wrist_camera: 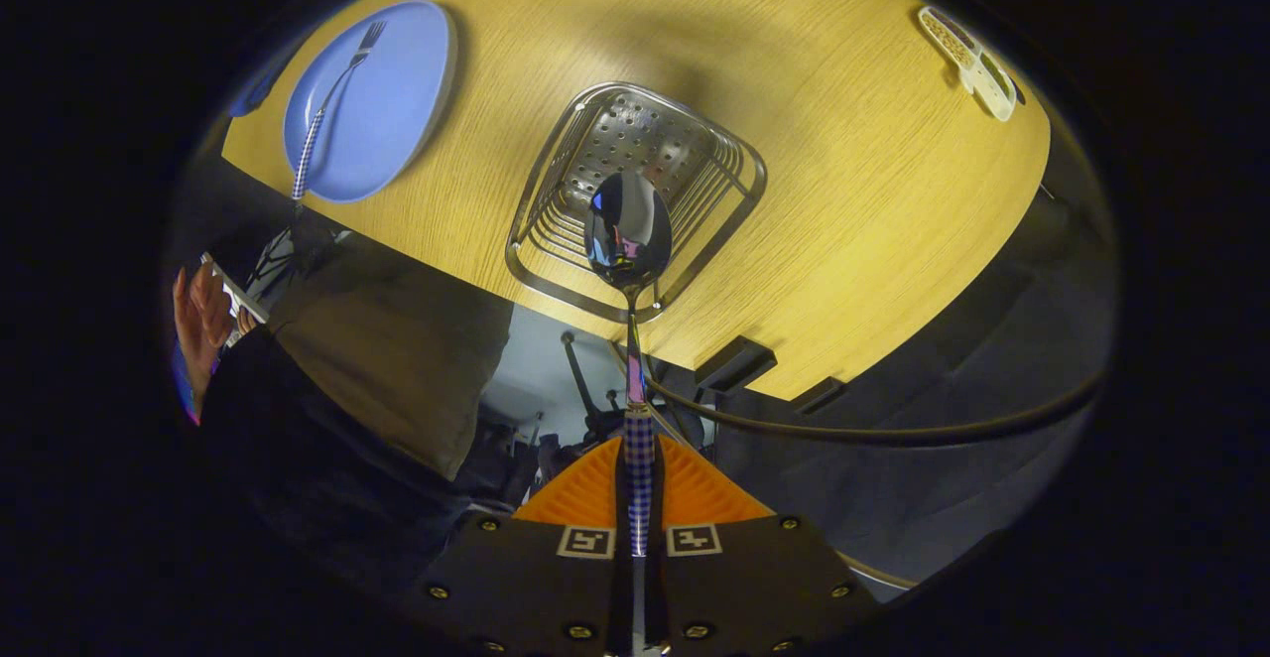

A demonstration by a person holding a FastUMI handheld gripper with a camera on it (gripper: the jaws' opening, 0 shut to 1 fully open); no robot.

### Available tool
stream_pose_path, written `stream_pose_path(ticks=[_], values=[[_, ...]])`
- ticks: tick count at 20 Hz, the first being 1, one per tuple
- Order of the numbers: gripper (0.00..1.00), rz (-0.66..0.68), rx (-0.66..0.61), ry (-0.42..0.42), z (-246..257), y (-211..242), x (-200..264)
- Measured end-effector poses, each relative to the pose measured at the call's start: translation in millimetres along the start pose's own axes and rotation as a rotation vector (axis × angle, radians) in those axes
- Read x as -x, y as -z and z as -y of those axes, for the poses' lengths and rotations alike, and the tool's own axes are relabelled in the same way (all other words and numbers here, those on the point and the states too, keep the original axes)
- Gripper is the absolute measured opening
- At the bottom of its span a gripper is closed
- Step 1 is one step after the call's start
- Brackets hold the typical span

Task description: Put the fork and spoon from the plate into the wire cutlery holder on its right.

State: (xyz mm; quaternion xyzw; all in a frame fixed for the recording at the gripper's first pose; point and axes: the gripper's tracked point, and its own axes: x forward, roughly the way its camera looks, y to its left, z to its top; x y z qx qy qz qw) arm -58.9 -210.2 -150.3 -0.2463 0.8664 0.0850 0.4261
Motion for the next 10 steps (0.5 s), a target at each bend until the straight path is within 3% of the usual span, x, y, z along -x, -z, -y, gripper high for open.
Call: stream_pose_path(ticks=[5,10], values=[[0.12,-0.048,-0.031,-0.069,-0.2,-12.4,3.3],[0.13,-0.050,-0.076,-0.160,-0.7,-8.3,11.7]])
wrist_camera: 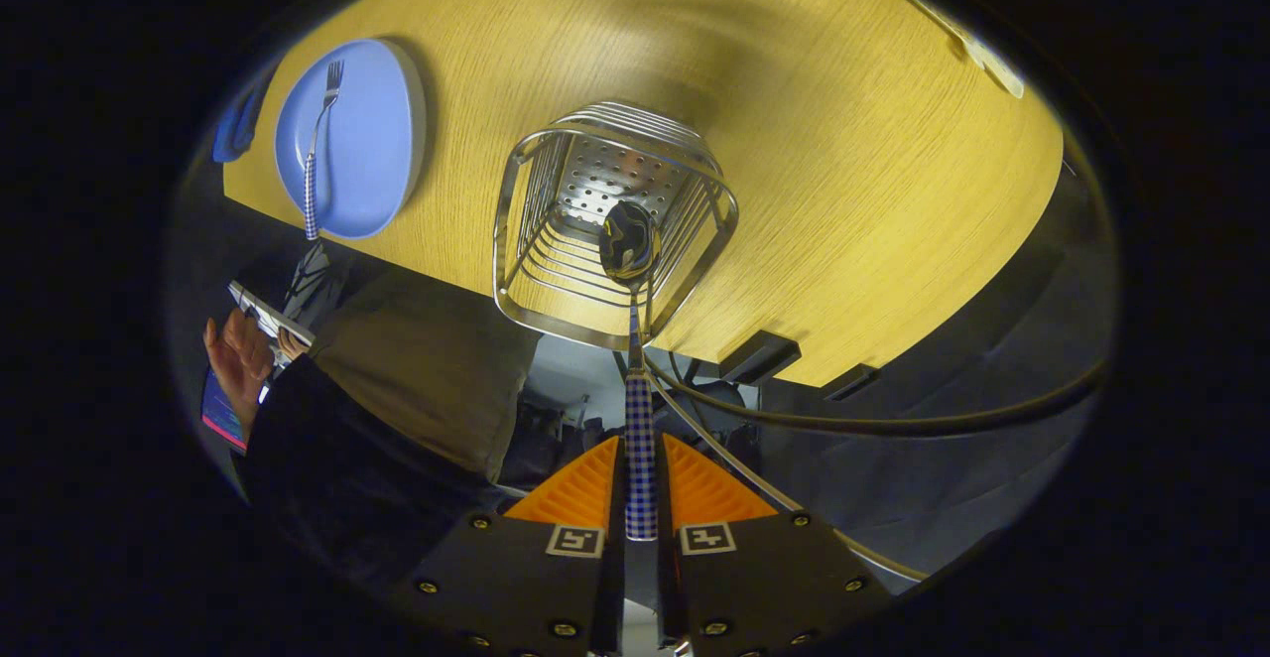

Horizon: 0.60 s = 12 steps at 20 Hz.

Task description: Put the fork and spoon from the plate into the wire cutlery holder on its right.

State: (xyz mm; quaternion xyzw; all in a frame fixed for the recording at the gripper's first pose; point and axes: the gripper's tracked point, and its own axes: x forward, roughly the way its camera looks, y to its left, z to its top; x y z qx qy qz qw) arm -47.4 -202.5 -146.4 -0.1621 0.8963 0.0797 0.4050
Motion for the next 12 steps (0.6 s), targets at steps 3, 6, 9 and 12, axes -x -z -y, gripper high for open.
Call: stream_pose_path(ticks=[3,6,9,12], values=[[0.14,0.032,-0.018,-0.070,-3.0,10.4,4.2],[0.42,0.098,-0.046,-0.152,-4.6,15.6,12.1],[0.43,0.156,-0.079,-0.224,-5.4,28.9,16.3],[0.43,0.238,-0.101,-0.279,-10.9,53.7,16.5]])
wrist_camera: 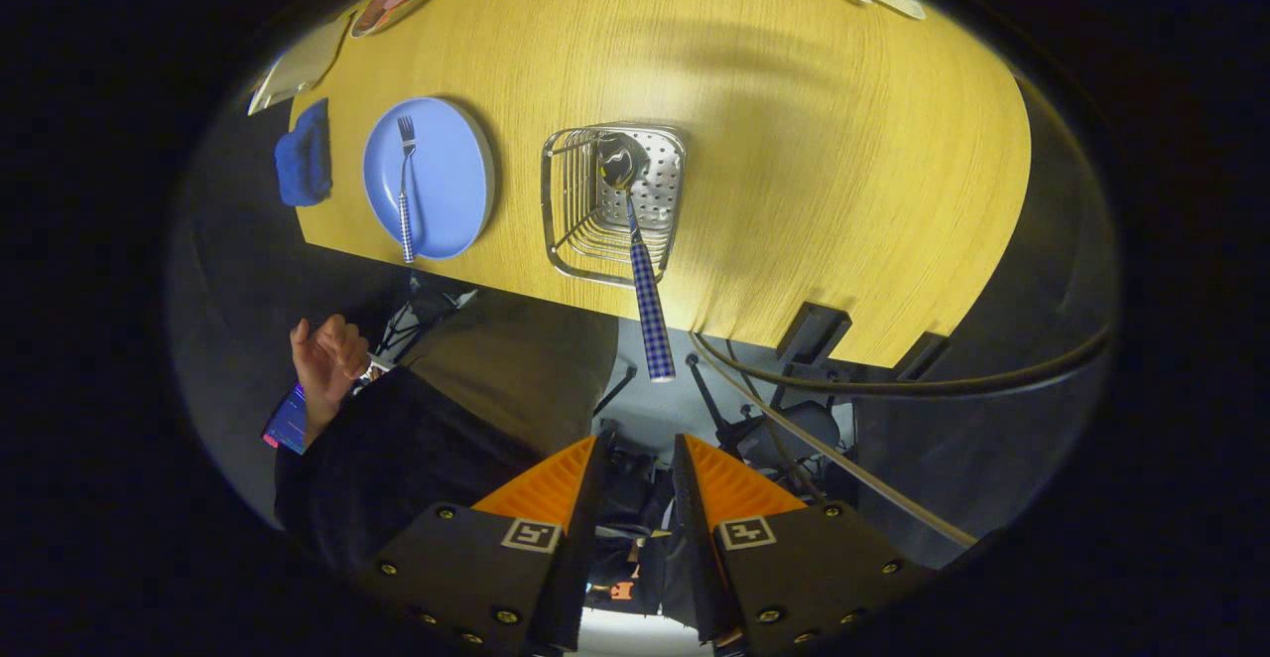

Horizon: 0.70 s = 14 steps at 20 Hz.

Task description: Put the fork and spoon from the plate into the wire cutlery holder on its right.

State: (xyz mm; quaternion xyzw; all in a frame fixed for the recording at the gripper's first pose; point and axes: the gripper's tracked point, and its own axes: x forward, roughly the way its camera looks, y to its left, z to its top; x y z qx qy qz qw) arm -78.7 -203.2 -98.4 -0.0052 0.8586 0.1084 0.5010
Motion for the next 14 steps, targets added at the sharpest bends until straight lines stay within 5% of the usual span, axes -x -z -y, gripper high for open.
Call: stream_pose_path(ticks=[4,6,12,14], values=[[0.48,0.161,-0.004,-0.107,-33.4,29.7,-19.0],[0.81,0.239,-0.006,-0.180,-62.5,33.0,-36.8],[0.80,0.472,0.001,-0.251,-130.3,1.4,-87.6],[0.99,0.544,-0.005,-0.295,-159.3,-20.3,-92.6]])
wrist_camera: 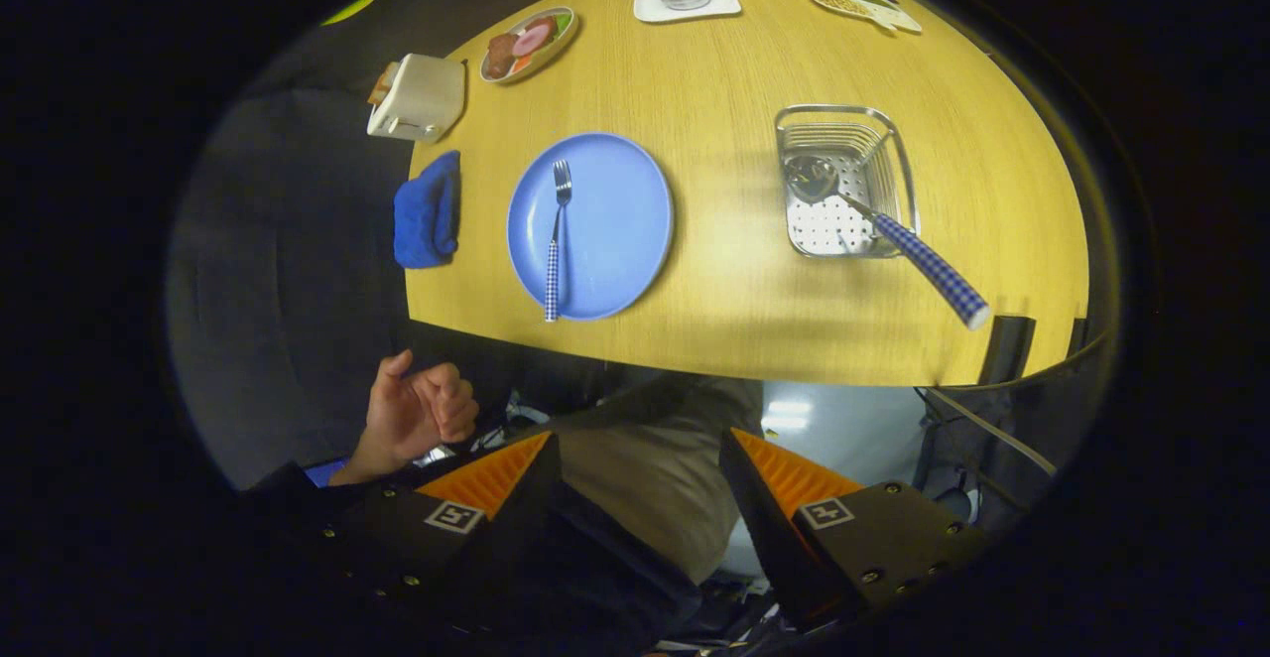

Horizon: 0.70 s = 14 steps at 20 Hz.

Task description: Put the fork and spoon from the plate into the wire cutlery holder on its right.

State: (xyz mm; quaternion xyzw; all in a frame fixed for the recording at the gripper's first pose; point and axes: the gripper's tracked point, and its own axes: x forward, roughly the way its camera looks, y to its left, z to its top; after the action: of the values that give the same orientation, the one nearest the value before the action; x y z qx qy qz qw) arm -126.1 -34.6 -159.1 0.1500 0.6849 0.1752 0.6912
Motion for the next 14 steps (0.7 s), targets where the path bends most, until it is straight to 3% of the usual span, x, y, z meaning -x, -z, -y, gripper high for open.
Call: stream_pose_path(ticks=[2,9,14], values=[[0.98,0.043,-0.021,-0.022,-19.0,-9.7,-17.5],[0.98,0.111,0.086,0.081,-57.9,-44.6,-57.6],[0.98,0.078,0.120,0.141,-66.8,-66.8,-92.2]])
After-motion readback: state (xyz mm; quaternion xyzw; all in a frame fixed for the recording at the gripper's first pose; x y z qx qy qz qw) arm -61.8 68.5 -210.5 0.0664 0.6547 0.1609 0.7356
